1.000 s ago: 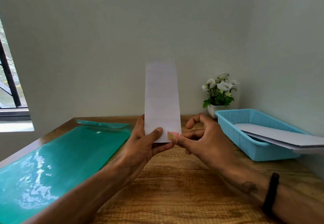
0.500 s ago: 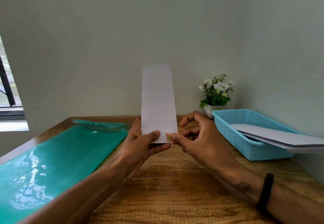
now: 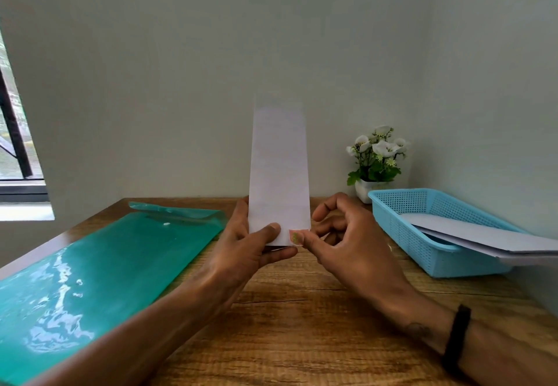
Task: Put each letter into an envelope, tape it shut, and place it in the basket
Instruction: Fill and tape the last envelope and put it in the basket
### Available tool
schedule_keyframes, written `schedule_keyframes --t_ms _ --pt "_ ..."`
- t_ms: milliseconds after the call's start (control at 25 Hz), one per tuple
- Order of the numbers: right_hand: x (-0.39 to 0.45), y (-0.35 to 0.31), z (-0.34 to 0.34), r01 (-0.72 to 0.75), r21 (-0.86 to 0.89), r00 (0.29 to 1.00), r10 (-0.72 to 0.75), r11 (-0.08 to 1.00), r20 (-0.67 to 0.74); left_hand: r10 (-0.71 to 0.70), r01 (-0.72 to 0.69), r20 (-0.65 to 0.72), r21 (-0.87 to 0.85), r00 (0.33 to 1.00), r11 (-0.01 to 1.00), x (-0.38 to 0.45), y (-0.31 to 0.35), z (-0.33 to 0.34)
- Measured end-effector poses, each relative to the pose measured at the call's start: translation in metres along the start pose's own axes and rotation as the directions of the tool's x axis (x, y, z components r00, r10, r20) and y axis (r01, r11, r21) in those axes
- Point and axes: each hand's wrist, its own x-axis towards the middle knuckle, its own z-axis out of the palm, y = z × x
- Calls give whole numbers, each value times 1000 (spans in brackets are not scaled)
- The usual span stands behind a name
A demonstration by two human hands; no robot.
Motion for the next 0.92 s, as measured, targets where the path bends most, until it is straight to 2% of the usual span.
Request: schedule_keyframes --t_ms 520,720,920 --pt "-5 0 3 45 -125 998 -49 991 -33 14 -13 30 -14 999 1000 -1 -8 2" --pt "-4 1 4 38 -70 998 -40 997 -41 51 -51 -1 -14 999 999 -4 -11 5" --pt "-4 4 5 12 14 999 -12 1000 -38 -6 5 -7 -111 1000 994 -4 -12 7"
